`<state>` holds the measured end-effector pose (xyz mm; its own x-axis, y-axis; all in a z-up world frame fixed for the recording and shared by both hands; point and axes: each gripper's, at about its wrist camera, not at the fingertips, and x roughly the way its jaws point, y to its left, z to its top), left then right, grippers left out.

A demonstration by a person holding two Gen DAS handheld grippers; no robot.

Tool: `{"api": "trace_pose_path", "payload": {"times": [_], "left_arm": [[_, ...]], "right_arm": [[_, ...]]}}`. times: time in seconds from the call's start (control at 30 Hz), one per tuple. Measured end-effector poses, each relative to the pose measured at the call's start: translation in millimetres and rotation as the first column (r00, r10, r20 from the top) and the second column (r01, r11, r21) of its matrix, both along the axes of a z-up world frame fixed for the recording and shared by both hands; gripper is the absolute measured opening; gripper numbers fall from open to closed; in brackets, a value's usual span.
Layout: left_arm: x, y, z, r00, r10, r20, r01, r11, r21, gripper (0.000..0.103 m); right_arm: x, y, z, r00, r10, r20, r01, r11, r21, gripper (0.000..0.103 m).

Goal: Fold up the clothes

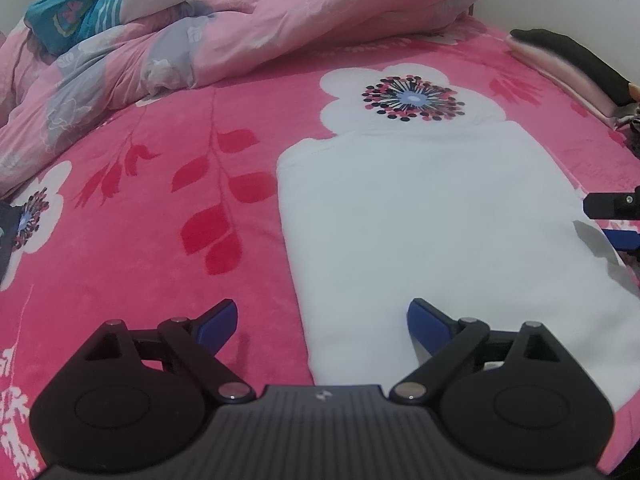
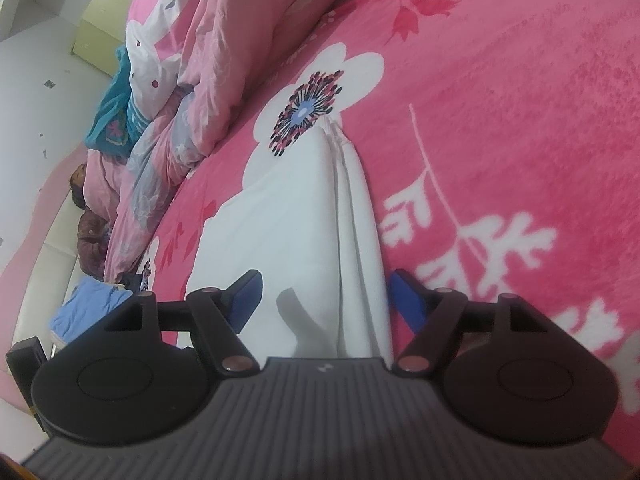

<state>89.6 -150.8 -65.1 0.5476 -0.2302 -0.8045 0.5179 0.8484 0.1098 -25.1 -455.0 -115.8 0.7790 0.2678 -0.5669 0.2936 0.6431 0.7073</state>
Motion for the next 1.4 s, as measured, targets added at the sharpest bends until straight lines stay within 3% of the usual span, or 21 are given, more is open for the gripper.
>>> {"api": "trace_pose_path", "payload": {"times": [0.27,0.53,0.8,1.0,1.4], "left_arm": [[0,0,0,1.0,0.002,0.009,-0.002,1.0,0.005,0.094],[6,15,6,1.0,0.008,0.017,-0.006,0.993,-0.115,0.094],[17,26,4,0.999,-0.015,-0.031,0.007,0.966,-0.257,0.094],[22,37,-5,0.995,-0.032,-0.095,0.0,0.946,-0.323,0.094],[32,47,-14,0.988,-0.05,-0.147,-0.013,0.916,-0.401,0.094]], "right_arm": [[1,-1,1,1.0,0.004,-0.002,-0.004,1.0,0.0,0.073],[1,0,-1,1.0,0.004,-0.001,-0.004,1.0,0.005,0.074],[5,1,0,1.0,0.008,-0.012,-0.008,1.0,-0.007,0.074],[7,-2,2,1.0,-0.006,-0.021,0.006,0.999,-0.032,0.075],[10,-12,5,0.999,-0.04,-0.032,0.037,0.996,-0.086,0.076]]}}
